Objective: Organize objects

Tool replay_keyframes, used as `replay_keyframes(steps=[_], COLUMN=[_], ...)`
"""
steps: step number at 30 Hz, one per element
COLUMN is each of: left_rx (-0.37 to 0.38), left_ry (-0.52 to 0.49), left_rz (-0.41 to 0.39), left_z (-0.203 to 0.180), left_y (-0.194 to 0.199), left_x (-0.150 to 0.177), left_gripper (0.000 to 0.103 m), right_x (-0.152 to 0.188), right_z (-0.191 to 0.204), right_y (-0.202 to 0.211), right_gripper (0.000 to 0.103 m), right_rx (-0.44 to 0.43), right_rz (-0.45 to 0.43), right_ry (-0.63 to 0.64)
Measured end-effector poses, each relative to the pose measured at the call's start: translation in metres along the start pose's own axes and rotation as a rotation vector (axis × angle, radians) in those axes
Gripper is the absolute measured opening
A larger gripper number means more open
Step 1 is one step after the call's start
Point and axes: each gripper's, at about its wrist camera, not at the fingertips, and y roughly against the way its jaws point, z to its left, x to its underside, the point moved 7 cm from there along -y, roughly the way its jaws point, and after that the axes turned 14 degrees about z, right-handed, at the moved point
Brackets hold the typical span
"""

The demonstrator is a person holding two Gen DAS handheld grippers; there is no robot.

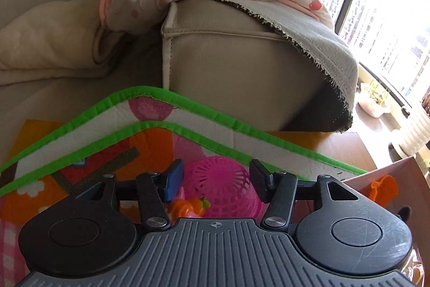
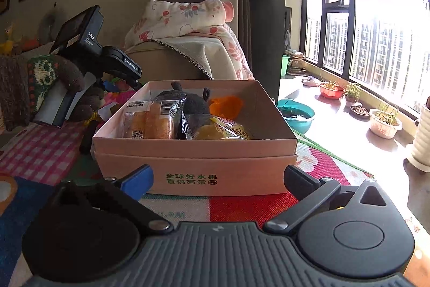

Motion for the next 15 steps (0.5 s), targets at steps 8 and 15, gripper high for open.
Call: replay_keyframes(steps=[8,15], left_rx=[-0.013,0.176], left_ry=[-0.100,-0.020], left_rz=[0.000,-0.047], left_z=[0.003,0.022], left_y=[0.043,0.109], left_x=[0.063,0.132], left_gripper=[0.059,0.055], right_x=[0.000,-0.001], right_z=[-0.001,0.001], right_y=[0.002,0.002], right_gripper=[0.103,0.103], right_rx=[-0.011,0.012], right_rz=[-0.014,-0.016], right_ry=[-0.010,-0.006])
